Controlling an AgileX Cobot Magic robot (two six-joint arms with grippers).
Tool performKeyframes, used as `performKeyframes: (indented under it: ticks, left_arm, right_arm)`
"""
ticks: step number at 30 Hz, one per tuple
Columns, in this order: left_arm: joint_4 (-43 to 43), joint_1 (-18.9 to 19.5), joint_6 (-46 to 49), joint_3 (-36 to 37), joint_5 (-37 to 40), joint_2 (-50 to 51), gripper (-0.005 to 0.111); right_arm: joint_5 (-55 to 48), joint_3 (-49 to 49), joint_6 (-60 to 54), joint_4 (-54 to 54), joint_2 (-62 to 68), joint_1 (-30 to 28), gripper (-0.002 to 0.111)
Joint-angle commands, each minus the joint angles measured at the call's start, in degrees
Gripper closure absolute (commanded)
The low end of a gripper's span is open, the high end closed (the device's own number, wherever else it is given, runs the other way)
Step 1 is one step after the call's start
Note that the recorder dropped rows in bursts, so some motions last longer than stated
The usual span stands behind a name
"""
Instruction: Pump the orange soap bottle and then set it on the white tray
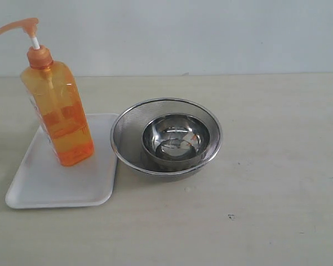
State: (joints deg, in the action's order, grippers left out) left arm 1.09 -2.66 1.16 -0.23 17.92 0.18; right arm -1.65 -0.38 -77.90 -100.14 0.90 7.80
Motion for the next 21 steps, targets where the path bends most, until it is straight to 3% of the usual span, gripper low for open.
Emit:
performKeyframes:
  ticks: [1,5,11,21]
  left_arm:
    - [0.42,0.11,0.39,0.23,-0.12,-0.18,0.102]
    - [0.42,0.11,0.39,0.23,-0.12,-0.18,0.102]
    - [0.42,0.11,0.39,0.23,-0.12,-0.18,0.102]
    - [0.42,0.11,0.39,0.23,-0.12,-0.18,0.102]
  right_arm:
    - [-0.04,0.38,-0.78,0.19,-0.56,-0.45,0.106]
    - [-0.56,0.38,-0.33,0.19,-0.56,-0.45,0.106]
    - [-5.15,0.38,15.71,0.19,-0.56,-0.45,0.106]
    - [-1.33,0.38,7.34,0.19,-0.56,-0.45,0.106]
